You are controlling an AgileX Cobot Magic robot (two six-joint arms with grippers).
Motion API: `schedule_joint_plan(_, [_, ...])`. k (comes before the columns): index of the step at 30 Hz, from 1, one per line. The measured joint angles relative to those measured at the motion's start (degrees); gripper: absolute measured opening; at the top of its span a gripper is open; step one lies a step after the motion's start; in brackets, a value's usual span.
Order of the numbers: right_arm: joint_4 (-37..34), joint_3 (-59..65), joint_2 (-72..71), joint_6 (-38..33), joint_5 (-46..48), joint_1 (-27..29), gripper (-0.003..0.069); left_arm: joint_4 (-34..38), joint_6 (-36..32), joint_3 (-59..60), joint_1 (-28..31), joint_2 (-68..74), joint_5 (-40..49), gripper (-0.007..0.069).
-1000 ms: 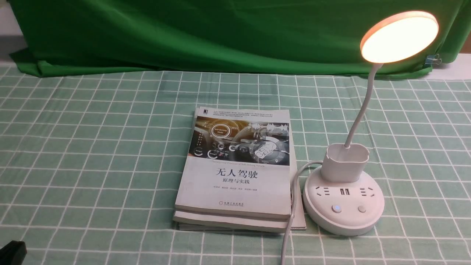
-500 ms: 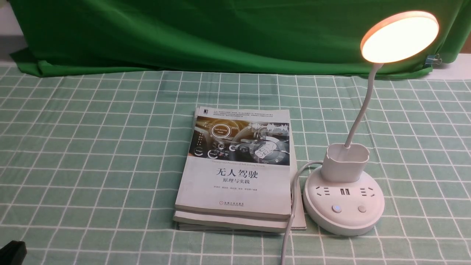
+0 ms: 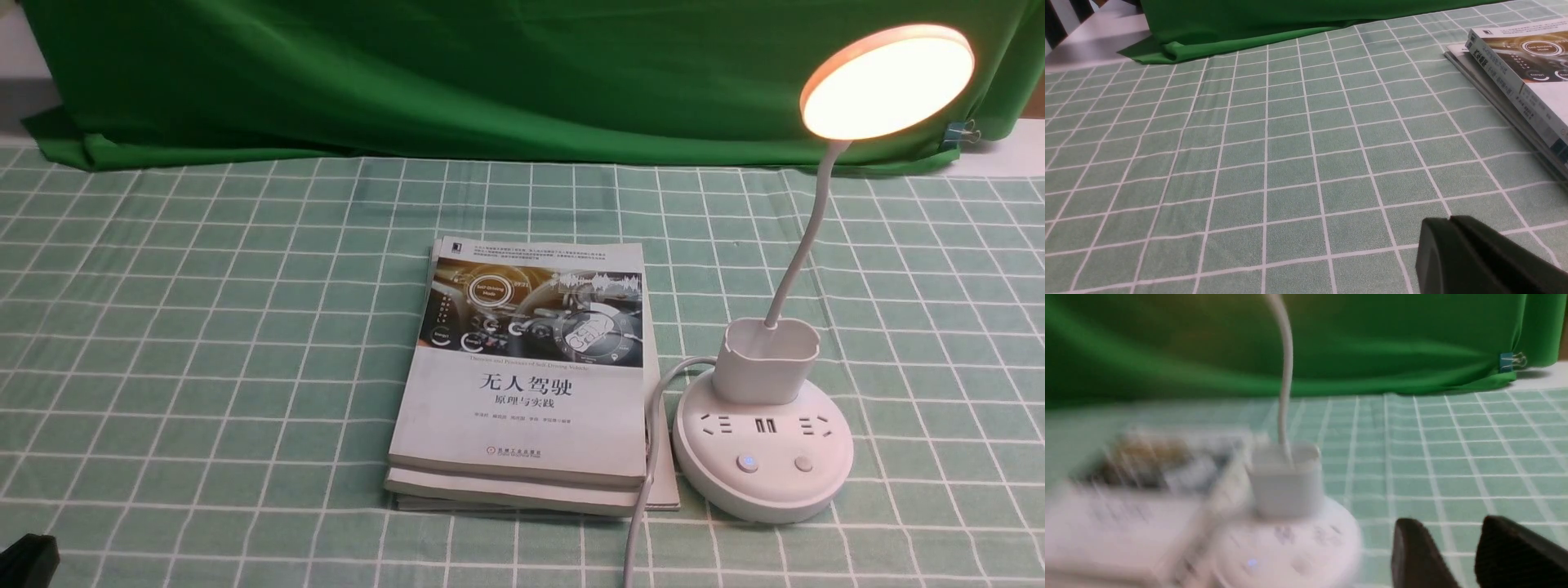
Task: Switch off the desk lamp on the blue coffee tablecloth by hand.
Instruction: 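Press the power button on the lamp base to turn the lamp off with the right gripper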
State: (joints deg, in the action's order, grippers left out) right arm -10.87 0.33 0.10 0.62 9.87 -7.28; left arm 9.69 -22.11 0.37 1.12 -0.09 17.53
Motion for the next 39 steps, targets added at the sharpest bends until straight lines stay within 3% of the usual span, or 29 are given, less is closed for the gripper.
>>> schedule_joint_plan(4, [-2.54,0.00,0.00,12.86,-6.75,0.00,0.0239,0.00,0.00,0.00,0.00,0.00,0.00,0.0000])
schedule_joint_plan(7, [-3.06,0.00,0.00,17.14,-11.84,0.00,0.0239,0.00,0.00,0.00,0.00,0.00,0.00,0.0000])
schedule_joint_plan(12, [-3.18,0.00,0.00,18.47,-16.46,0.00,0.0229,0.00,0.00,0.00,0.00,0.00,0.00,0.0000])
schedule_joint_plan(17, [-3.36,-6.36,5.27,13.32,-1.19,0.00,0.0071,0.00,0.00,0.00,0.00,0.00,0.00,0.0000])
schedule_joint_plan(25, [-3.36,-30.61,34.21,-2.15,32.11,0.00,0.0036,0.00,0.00,0.00,0.00,0.00,0.00,0.0000])
schedule_joint_plan(29, [-3.24,-37.30,47.94,-6.12,38.87,0.00,0.0039,0.00,0.00,0.00,0.00,0.00,0.00,0.0000])
schedule_joint_plan(33, [-2.95,-41.90,59.39,-7.89,39.63,-0.63,0.0039,0.00,0.00,0.00,0.00,0.00,0.00,0.0000])
schedule_joint_plan(39, [-0.03,-49.52,75.44,-7.84,39.46,-9.32,0.0036,0.00,0.00,0.00,0.00,0.00,0.00,0.0000])
